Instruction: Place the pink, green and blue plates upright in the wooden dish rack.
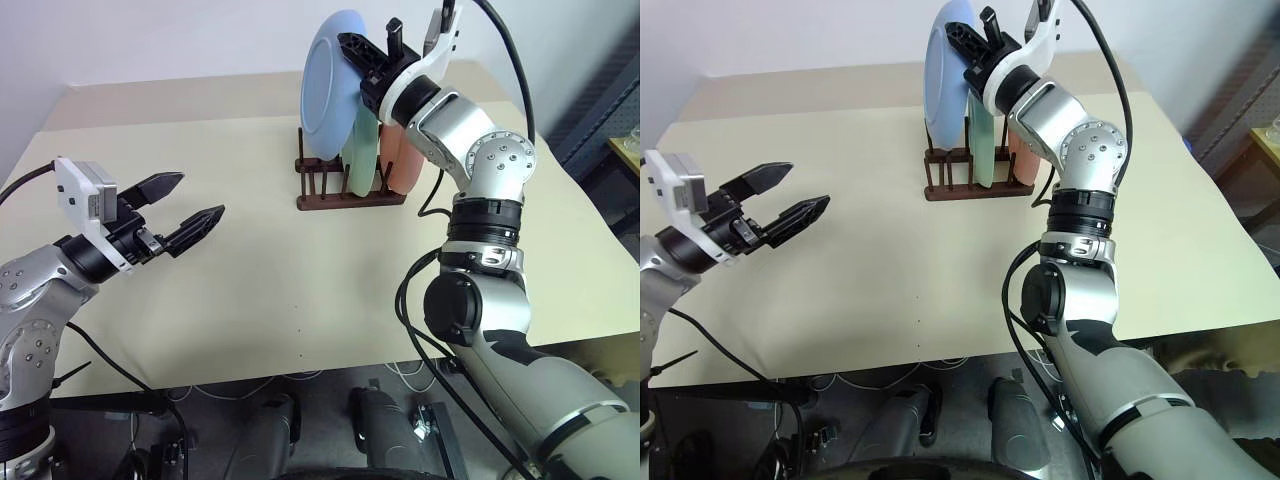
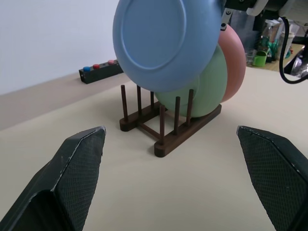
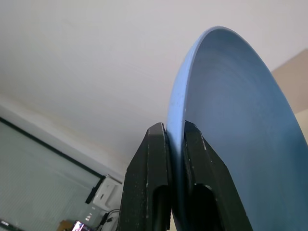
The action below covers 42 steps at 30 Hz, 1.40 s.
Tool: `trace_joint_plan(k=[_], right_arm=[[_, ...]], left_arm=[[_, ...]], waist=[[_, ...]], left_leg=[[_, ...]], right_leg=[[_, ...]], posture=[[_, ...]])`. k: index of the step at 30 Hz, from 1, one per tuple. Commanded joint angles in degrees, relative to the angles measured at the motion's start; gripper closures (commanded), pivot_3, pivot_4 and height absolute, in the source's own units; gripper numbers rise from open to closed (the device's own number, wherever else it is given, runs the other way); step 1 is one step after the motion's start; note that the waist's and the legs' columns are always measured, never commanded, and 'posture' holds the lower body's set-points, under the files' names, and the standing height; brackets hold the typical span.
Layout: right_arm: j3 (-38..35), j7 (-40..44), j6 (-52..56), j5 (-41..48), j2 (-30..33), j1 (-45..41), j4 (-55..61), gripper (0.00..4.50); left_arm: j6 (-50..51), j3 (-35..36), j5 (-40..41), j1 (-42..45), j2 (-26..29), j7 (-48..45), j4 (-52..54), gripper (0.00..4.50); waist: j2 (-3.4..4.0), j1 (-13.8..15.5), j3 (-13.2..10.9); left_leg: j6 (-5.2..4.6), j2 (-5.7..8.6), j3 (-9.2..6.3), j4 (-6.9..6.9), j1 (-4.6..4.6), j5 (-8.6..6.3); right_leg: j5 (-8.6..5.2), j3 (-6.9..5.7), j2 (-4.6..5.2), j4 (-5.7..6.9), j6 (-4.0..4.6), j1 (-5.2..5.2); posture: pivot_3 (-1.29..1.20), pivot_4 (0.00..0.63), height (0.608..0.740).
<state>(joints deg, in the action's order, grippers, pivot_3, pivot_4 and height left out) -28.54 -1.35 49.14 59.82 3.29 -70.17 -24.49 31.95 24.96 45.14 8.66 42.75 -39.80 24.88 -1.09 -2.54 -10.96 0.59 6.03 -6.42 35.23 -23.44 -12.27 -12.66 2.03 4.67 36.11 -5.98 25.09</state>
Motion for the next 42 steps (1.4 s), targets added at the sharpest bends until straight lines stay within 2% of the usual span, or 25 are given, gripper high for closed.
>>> trace_joint_plan(k=[1,10,16,19,25,26,35,42], right_arm=[[0.7,-0.5,-0.5,0.6,-0.9,0.2,3.1,4.50],[3.3,-0.6,-1.0,-1.5,-1.7,4.7,6.1,4.50],[8.6,2.9,-0.6,-5.6,-1.3,7.1,9.5,4.50],[9.8,4.2,-0.9,-6.2,-1.4,6.8,10.0,3.44],[10.0,6.0,-2.1,-8.1,-0.1,5.4,7.6,0.41],[10.1,6.2,-2.4,-8.6,0.1,5.4,7.5,0.02],[12.4,10.3,-8.4,-15.8,2.3,3.4,4.9,0.02],[12.6,13.2,-9.4,-16.4,2.2,3.2,6.3,0.02]], left_arm=[[-1.3,0.7,-0.3,0.6,0.3,-0.2,0.7,0.02],[-1.3,0.9,-0.8,0.4,0.3,0.0,0.4,0.02],[-1.8,0.7,-1.8,1.0,0.1,0.5,0.0,0.02],[-2.1,0.7,-2.1,1.3,0.1,0.6,-0.4,0.00],[-2.2,0.7,-2.4,1.4,0.3,0.3,-0.8,0.00],[-2.2,0.8,-2.3,1.3,0.2,0.4,-0.7,0.00],[-2.0,0.7,-2.1,0.9,0.1,0.5,-0.3,0.00],[-1.8,0.6,-1.9,0.9,0.2,0.3,-0.2,0.00]], waist=[[0.00,0.0,0.0],[0.01,0.0,0.0],[0.00,0.0,0.0],[0.00,0.0,0.0],[0.00,0.0,0.0],[0.00,0.0,0.0],[0.00,0.0,0.0],[0.00,0.0,0.0]], left_leg=[[0.00,0.00,0.00,0.00,0.00,0.00],[0.00,0.00,0.00,0.00,0.00,0.00],[0.00,0.00,0.00,0.00,0.00,0.00],[0.00,0.00,0.00,0.00,0.00,0.00],[0.00,0.00,0.00,0.00,0.00,0.00],[0.00,0.00,0.00,0.00,0.00,0.00],[0.00,0.00,0.01,-0.01,0.00,0.00],[0.01,0.00,0.01,0.00,0.00,0.00]], right_leg=[[0.00,0.00,0.00,0.00,0.00,0.00],[0.00,0.00,-0.01,0.00,0.00,0.00],[0.00,0.00,-0.02,0.00,0.00,0.02],[0.00,0.00,-0.03,0.00,0.00,0.01],[0.00,0.00,-0.03,0.00,0.00,0.01],[0.00,0.00,-0.03,0.00,0.00,0.01],[0.00,0.00,-0.03,0.00,0.00,0.02],[0.00,0.00,-0.02,0.00,0.00,0.02]], posture=[[0.00,0.150,0.740],[0.00,0.150,0.740],[0.00,0.150,0.740],[0.00,0.150,0.740],[0.00,0.150,0.740],[0.00,0.150,0.740],[0.00,0.150,0.740],[0.00,0.150,0.740]])
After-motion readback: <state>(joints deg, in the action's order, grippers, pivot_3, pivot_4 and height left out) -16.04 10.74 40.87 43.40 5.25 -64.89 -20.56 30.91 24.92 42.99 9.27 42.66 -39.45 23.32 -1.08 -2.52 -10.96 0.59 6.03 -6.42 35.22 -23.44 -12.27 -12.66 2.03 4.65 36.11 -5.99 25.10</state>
